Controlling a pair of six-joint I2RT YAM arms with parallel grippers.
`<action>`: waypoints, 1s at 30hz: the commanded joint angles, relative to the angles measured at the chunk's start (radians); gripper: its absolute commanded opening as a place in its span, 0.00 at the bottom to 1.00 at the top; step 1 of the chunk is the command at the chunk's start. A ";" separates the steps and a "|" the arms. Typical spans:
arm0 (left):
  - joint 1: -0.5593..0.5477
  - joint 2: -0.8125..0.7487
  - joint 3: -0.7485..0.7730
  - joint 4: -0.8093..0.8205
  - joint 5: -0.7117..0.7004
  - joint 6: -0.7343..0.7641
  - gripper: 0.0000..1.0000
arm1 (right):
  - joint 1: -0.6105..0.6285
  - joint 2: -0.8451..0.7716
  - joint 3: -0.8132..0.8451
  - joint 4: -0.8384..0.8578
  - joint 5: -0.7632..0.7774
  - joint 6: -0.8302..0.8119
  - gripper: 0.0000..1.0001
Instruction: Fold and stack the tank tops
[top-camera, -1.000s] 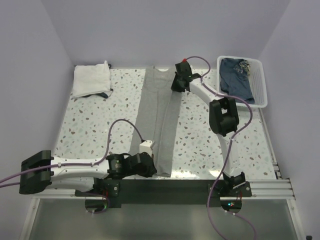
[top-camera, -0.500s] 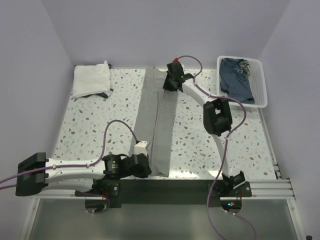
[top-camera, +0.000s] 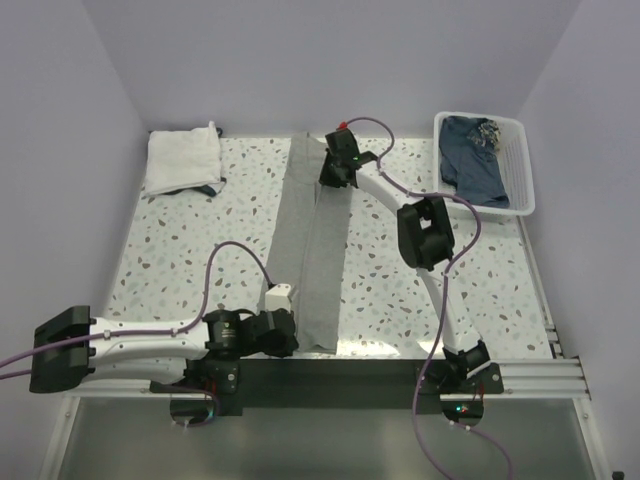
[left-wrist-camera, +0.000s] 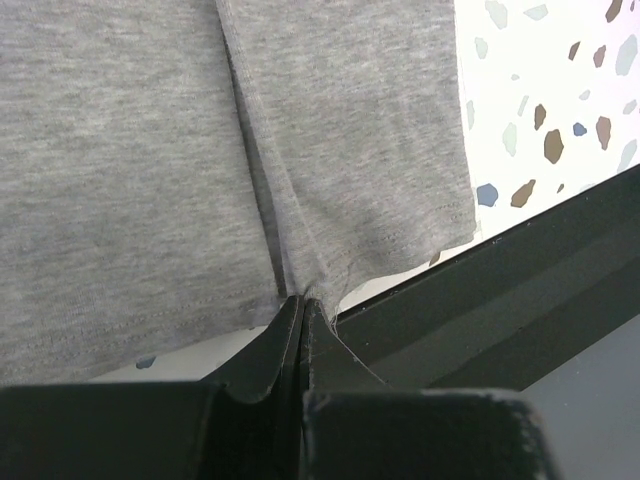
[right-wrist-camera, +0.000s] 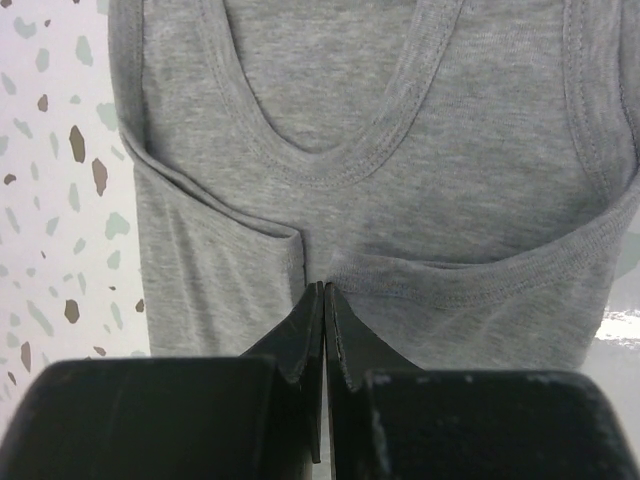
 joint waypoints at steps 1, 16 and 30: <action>0.003 -0.028 -0.010 -0.028 -0.035 -0.032 0.00 | 0.004 0.001 0.051 0.027 0.002 0.006 0.00; 0.006 -0.040 0.019 -0.042 -0.036 -0.021 0.37 | 0.004 -0.026 0.014 0.082 -0.033 0.001 0.25; 0.070 -0.097 0.275 -0.162 -0.179 0.133 0.51 | 0.004 -0.276 -0.148 0.021 0.014 -0.051 0.44</action>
